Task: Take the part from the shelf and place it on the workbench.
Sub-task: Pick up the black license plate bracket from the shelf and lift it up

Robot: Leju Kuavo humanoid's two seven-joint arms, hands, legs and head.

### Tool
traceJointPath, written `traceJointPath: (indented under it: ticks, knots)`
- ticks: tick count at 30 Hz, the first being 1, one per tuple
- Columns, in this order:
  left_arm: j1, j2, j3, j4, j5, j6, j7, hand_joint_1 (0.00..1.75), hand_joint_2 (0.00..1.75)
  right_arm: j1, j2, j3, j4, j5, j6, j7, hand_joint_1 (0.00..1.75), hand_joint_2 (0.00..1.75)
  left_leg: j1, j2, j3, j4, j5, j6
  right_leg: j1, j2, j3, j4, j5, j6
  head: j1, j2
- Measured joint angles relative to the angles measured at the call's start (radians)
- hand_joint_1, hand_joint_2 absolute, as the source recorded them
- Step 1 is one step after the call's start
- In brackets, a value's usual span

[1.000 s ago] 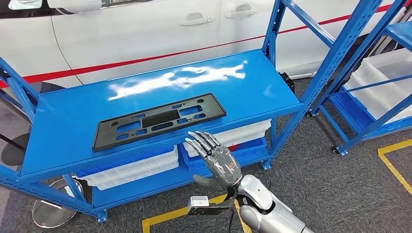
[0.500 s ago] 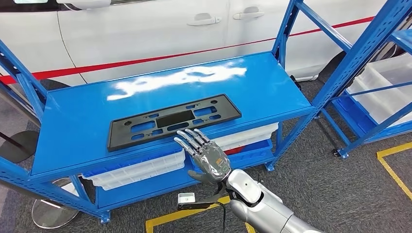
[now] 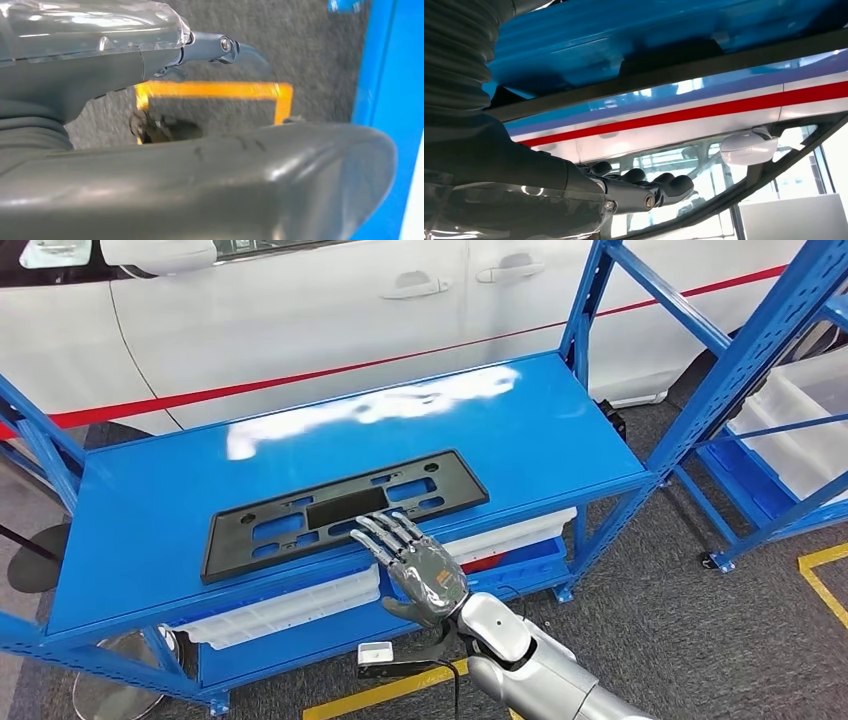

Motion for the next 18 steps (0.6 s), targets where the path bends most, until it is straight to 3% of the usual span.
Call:
traceJointPath:
  ticks: [1,2,3,5,6,7,11,13,16,17,18]
  knots:
    - [0.001,0.000,0.000,0.000,0.000,0.000,0.000,0.00,0.00,0.004,0.000,0.000,0.000,0.000,0.000,0.000,0.00,1.75,0.002,0.000,-0.034,0.043,-0.001,-0.004,0.000,0.000,0.008,0.000,-0.007,0.000,0.000,0.000]
    - [0.002,0.000,0.000,0.000,0.000,0.000,0.001,0.00,0.00,0.008,0.000,0.000,0.000,0.000,0.000,0.000,0.00,1.75,0.004,0.000,-0.051,0.047,0.021,-0.007,0.000,0.001,0.018,0.000,-0.015,0.002,0.000,0.000]
    - [0.002,0.001,0.000,0.000,0.000,0.000,0.001,0.00,0.00,0.011,0.001,0.000,0.000,0.000,0.000,0.000,0.00,1.75,0.006,0.001,-0.049,0.013,0.062,-0.008,-0.001,0.003,0.030,0.000,-0.025,0.004,0.000,0.000]
    - [0.003,0.003,0.000,0.000,0.000,0.000,0.001,0.00,0.00,0.013,0.002,0.000,0.000,0.000,0.001,0.000,0.00,1.75,0.007,0.003,-0.008,-0.118,0.156,-0.006,-0.001,0.005,0.055,0.001,-0.044,0.013,0.000,0.000]
    - [0.003,0.004,0.000,0.000,0.000,0.000,0.001,0.00,0.00,0.013,0.002,0.000,0.000,0.000,0.001,0.000,0.00,1.75,0.005,0.004,0.013,-0.174,0.178,-0.001,0.000,0.006,0.062,0.002,-0.053,0.019,0.000,0.000]
    - [0.002,0.004,0.000,0.000,0.000,0.000,0.001,0.00,0.00,0.013,0.003,0.000,0.000,0.000,0.001,0.000,0.00,1.75,0.003,0.004,0.026,-0.207,0.185,0.005,0.002,0.006,0.065,0.002,-0.058,0.025,0.000,0.000]
    - [0.001,0.004,0.000,0.000,0.000,-0.001,0.001,0.00,0.00,0.012,0.004,-0.001,-0.002,0.001,0.001,0.001,0.00,1.75,0.004,0.001,0.046,-0.231,0.165,0.034,0.002,0.006,0.059,0.032,-0.062,0.044,0.001,0.000]
    - [0.000,0.004,0.000,0.000,0.001,-0.001,0.001,0.00,0.00,0.012,0.004,-0.002,-0.003,0.001,0.002,0.001,0.00,1.75,0.006,0.000,0.063,-0.238,0.157,0.045,-0.001,0.006,0.011,0.115,-0.085,0.051,0.001,0.000]
    - [-0.001,0.005,0.000,0.000,0.002,0.001,0.001,0.00,0.00,0.023,0.004,-0.007,-0.003,0.009,0.009,0.001,0.00,1.75,0.005,-0.001,0.084,-0.239,0.141,0.053,-0.003,0.006,-0.111,0.279,-0.138,0.059,0.001,0.000]
    - [0.000,0.005,0.000,0.000,0.003,0.002,0.001,0.00,0.00,0.028,0.004,-0.009,-0.004,0.013,0.013,0.001,0.00,1.75,0.005,-0.001,0.093,-0.239,0.134,0.052,-0.003,0.006,-0.134,0.289,-0.132,0.059,0.001,0.000]
    - [0.000,0.004,0.000,0.000,0.003,0.004,0.001,0.00,0.00,0.031,0.004,-0.010,-0.005,0.017,0.017,0.001,0.00,1.75,0.005,-0.003,0.103,-0.239,0.127,0.051,-0.003,0.005,-0.140,0.266,-0.105,0.057,0.001,0.000]
